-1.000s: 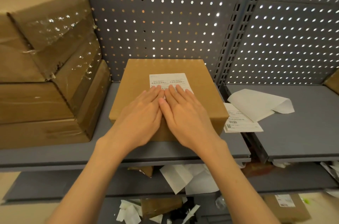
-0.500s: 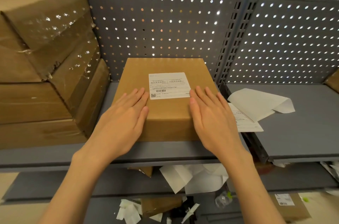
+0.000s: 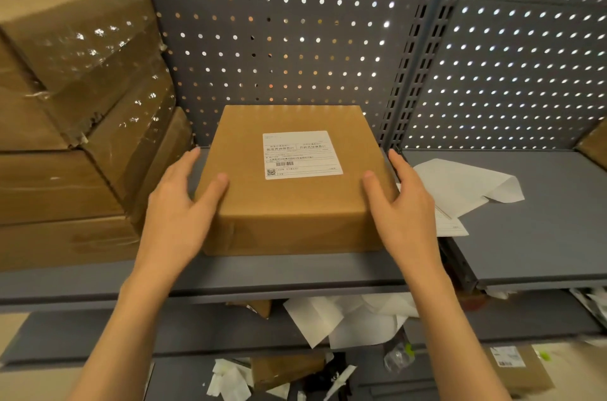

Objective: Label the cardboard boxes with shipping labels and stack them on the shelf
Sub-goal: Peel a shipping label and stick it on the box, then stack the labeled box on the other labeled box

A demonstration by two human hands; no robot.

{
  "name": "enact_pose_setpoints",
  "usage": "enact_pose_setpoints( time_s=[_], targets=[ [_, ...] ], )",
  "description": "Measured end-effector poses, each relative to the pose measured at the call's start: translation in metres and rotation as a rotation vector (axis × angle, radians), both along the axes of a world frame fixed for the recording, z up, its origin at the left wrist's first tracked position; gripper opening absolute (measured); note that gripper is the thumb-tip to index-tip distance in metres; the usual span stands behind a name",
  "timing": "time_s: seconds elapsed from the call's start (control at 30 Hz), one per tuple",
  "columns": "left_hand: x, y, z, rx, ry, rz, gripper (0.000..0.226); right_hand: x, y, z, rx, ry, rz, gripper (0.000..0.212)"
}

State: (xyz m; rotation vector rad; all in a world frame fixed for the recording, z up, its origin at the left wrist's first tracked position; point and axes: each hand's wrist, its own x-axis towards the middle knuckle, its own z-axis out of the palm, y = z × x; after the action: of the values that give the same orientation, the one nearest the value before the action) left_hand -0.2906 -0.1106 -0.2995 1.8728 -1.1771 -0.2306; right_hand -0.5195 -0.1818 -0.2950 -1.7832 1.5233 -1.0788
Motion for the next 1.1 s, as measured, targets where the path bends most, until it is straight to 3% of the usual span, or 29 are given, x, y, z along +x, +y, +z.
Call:
enact_pose_setpoints(
  time_s=[0.13, 0.27, 0.37, 0.57, 0.87, 1.1],
  targets=[
    [0.000, -0.004, -0.008, -0.041, 0.583, 0.032, 0.060, -0.001, -0.001, -0.005, 0.191, -0.277, -0.032, 0.067],
    [0.001, -0.004, -0.018, -0.015, 0.840, 0.000, 0.058, 0.000, -0.001, -0.012, 0.326, -0.437, -0.057, 0.068],
    [-0.007, -0.002, -0.019, -0.015, 0.865, -0.063, 0.047, 0.002, -0.002, -0.014, 0.373, -0.524, -0.056, 0.060],
    [-0.011, -0.003, -0.022, -0.087, 0.871, -0.053, 0.045, 0.000, -0.001, -0.019, 0.341, -0.581, -0.025, 0.054],
    [-0.016, 0.001, -0.012, -0.234, 0.817, -0.128, 0.044, -0.007, 0.007, -0.014, 0.180, -0.633, -0.003, 0.053],
    [-0.015, 0.006, -0.014, -0.349, 0.743, -0.236, 0.071, -0.018, 0.022, -0.016, -0.025, -0.641, -0.007, 0.050]
  ],
)
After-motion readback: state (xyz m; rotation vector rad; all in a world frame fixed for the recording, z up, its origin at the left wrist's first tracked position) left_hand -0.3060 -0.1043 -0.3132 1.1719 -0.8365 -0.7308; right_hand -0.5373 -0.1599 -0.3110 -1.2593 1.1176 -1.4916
